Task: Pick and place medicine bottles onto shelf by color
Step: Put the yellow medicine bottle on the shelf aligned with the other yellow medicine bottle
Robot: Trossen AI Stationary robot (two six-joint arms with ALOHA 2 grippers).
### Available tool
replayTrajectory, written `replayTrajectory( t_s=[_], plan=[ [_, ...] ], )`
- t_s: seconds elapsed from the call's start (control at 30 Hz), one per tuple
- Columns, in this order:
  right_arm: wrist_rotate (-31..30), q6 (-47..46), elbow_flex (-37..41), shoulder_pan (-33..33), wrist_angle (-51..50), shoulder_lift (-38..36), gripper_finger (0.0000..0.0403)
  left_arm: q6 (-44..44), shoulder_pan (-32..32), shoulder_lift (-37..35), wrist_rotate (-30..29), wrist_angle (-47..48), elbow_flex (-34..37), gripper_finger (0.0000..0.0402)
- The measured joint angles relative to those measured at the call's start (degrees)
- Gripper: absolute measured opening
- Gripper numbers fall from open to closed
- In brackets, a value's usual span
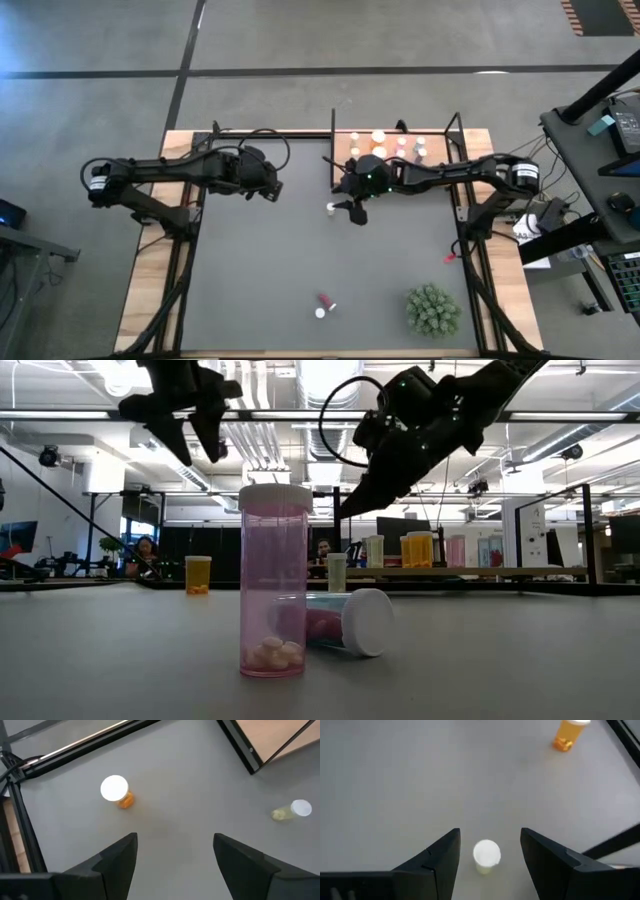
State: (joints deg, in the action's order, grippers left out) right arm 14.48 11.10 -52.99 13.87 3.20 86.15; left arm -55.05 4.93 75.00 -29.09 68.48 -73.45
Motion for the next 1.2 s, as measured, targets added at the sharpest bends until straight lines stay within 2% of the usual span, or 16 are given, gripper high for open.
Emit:
replayTrajectory(
  t_s=[0.3,0.47,1.2],
  plan=[
    [-0.3,-2.3,0.1,-1.0,0.5,2.9,0.0199,0.0,0.0,0.0,0.3,-0.1,1.7,0.0244],
    [-7.1,-2.1,0.1,-1.6,2.1,5.2,0.0199,0.0,0.0,0.0,0.3,-0.1,1.9,0.0244],
    [-7.2,-5.8,0.1,-3.0,6.8,10.3,0.0199,0.0,0.0,-0.1,0.3,0.0,2.6,0.0244]
  ],
)
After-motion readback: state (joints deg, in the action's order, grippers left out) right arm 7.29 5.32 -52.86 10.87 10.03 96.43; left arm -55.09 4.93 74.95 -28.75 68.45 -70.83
